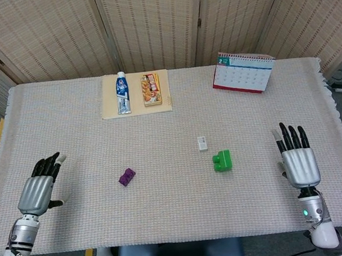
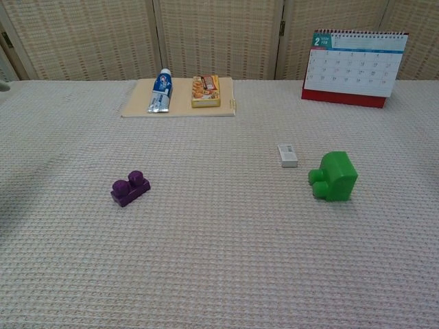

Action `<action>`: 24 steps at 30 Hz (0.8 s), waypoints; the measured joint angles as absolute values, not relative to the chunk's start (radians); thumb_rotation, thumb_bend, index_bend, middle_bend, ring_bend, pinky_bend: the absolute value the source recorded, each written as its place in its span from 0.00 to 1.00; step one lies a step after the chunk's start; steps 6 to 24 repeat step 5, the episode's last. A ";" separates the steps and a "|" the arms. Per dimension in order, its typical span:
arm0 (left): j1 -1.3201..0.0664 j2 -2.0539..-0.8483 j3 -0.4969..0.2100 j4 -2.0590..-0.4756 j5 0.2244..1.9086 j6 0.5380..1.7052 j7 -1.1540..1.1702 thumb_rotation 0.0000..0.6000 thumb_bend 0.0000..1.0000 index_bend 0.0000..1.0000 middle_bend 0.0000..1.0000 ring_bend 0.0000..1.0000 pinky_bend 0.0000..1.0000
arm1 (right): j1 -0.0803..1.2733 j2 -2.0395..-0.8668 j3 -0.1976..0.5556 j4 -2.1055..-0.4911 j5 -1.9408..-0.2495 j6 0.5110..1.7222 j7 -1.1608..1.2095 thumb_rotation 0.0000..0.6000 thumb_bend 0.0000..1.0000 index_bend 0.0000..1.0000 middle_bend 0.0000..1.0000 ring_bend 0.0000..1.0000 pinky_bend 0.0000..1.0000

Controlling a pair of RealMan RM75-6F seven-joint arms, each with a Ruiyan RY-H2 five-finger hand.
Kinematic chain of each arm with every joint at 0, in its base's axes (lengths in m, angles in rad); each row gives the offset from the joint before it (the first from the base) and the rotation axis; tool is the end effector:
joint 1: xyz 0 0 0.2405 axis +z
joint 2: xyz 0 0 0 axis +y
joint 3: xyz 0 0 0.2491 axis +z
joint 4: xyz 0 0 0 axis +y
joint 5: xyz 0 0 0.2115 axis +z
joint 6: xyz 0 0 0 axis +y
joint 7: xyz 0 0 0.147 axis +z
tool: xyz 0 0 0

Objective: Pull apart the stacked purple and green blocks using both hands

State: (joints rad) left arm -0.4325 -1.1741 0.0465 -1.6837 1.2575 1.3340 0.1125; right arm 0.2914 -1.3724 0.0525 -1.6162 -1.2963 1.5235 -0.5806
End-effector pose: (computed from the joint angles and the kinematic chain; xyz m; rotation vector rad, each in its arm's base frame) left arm -0.2596 0.2566 0.1074 -1.5559 -0.9786 -0.8752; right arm -0.2582 -0.2368 0.0873 1.4340 -0.6350 0.6981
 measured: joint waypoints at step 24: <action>-0.394 -1.182 0.062 -1.567 1.291 1.325 0.019 1.00 0.27 0.00 0.00 0.00 0.00 | 0.252 -1.372 0.043 -1.601 -1.336 1.535 -0.500 1.00 0.32 0.00 0.00 0.00 0.00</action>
